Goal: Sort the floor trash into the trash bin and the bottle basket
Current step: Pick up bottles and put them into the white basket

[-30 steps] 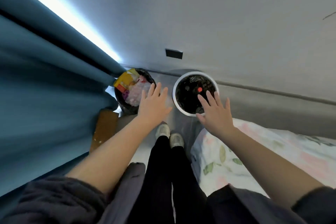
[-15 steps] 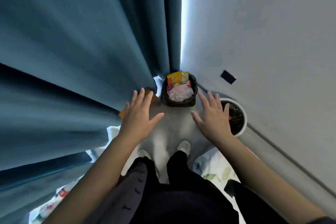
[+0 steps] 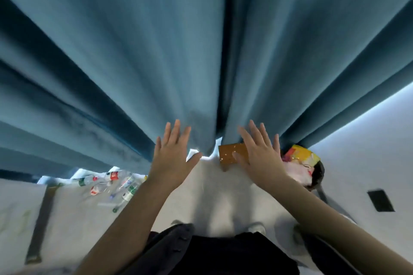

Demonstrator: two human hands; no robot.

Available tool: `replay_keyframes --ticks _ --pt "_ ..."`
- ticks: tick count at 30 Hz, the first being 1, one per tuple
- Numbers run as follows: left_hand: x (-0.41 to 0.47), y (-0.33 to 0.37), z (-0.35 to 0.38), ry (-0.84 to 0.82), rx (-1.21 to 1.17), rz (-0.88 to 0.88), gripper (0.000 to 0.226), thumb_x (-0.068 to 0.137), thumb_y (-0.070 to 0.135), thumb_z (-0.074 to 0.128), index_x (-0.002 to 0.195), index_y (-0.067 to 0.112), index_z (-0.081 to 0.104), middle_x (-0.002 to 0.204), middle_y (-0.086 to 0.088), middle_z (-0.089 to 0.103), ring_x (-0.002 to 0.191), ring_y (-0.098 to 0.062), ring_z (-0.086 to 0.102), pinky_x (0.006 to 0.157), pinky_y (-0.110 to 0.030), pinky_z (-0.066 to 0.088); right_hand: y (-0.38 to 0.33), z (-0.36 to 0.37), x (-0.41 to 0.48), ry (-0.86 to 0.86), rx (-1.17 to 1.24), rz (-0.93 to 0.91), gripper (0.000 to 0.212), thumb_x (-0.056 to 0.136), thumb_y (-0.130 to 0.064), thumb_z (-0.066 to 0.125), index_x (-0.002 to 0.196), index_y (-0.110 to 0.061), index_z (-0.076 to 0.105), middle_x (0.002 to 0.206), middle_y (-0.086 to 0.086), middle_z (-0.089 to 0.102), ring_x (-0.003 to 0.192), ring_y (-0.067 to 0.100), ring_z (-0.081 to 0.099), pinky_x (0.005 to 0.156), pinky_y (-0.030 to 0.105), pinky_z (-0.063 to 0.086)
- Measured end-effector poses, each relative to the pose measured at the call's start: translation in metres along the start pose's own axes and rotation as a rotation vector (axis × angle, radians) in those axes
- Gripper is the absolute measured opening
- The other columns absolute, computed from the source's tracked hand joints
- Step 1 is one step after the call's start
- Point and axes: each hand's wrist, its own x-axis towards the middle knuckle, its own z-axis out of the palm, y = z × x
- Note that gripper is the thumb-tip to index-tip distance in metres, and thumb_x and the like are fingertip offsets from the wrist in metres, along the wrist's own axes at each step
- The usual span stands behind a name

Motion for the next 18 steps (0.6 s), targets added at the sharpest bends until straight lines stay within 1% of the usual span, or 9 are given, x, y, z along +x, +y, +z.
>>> replay_keyframes --ticks 3,5,8,11,14,18 --pt "-0.024 -0.070 -0.022 0.044 -0.004 -0.090 0.072 0.091 0.058 0.041 0.151 0.026 0.015 0.160 0.000 -0.004 0.147 -0.020 -0.009 0.117 -0.044 0.005 -0.083 0.016 0.018 -0.027 -0.011 -0.116 0.067 0.095 -0.057 0.028 0.152 -0.033 0.003 0.162 0.000 -0.002 0.148 0.024 -0.008 0.116 0.054 0.000" --pt "-0.043 -0.118 -0.035 0.068 0.019 -0.152 0.072 0.092 0.059 0.039 0.151 0.027 0.013 0.160 0.000 -0.006 0.147 -0.021 -0.010 0.117 -0.043 0.005 -0.138 0.028 0.022 -0.052 0.006 -0.174 0.066 0.096 -0.057 0.029 0.151 -0.035 0.001 0.162 -0.001 -0.004 0.148 0.023 -0.009 0.116 0.053 -0.001" --pt "-0.077 -0.186 -0.048 0.092 0.027 -0.275 0.072 0.093 0.059 0.037 0.152 0.027 0.010 0.160 0.000 -0.009 0.147 -0.021 -0.011 0.117 -0.044 0.004 -0.213 0.045 0.026 -0.111 0.010 -0.275 0.065 0.097 -0.054 0.031 0.152 -0.035 0.002 0.161 -0.001 -0.005 0.148 0.023 -0.008 0.116 0.053 0.000" --pt "-0.121 -0.247 -0.057 0.142 -0.013 -0.434 0.072 0.092 0.058 0.040 0.151 0.027 0.014 0.160 -0.001 -0.005 0.147 -0.022 -0.008 0.117 -0.044 0.007 -0.278 0.057 0.029 -0.179 -0.006 -0.391 0.066 0.095 -0.054 0.035 0.151 -0.035 0.005 0.161 -0.002 -0.004 0.148 0.022 -0.006 0.116 0.052 0.000" --pt "-0.169 -0.293 -0.060 0.181 -0.064 -0.604 0.072 0.091 0.057 0.041 0.151 0.025 0.015 0.160 -0.003 -0.002 0.147 -0.024 -0.007 0.116 -0.045 0.010 -0.331 0.065 0.034 -0.245 0.002 -0.514 0.066 0.095 -0.052 0.039 0.152 -0.036 0.010 0.161 -0.003 -0.004 0.148 0.021 -0.007 0.116 0.050 -0.002" --pt "-0.221 -0.332 -0.055 0.202 -0.129 -0.807 0.073 0.091 0.057 0.041 0.151 0.024 0.015 0.160 -0.005 -0.002 0.147 -0.025 -0.008 0.117 -0.045 0.009 -0.394 0.078 0.046 -0.282 -0.052 -0.666 0.066 0.095 -0.051 0.041 0.152 -0.034 0.012 0.162 -0.002 -0.002 0.148 0.022 -0.005 0.116 0.051 0.002"
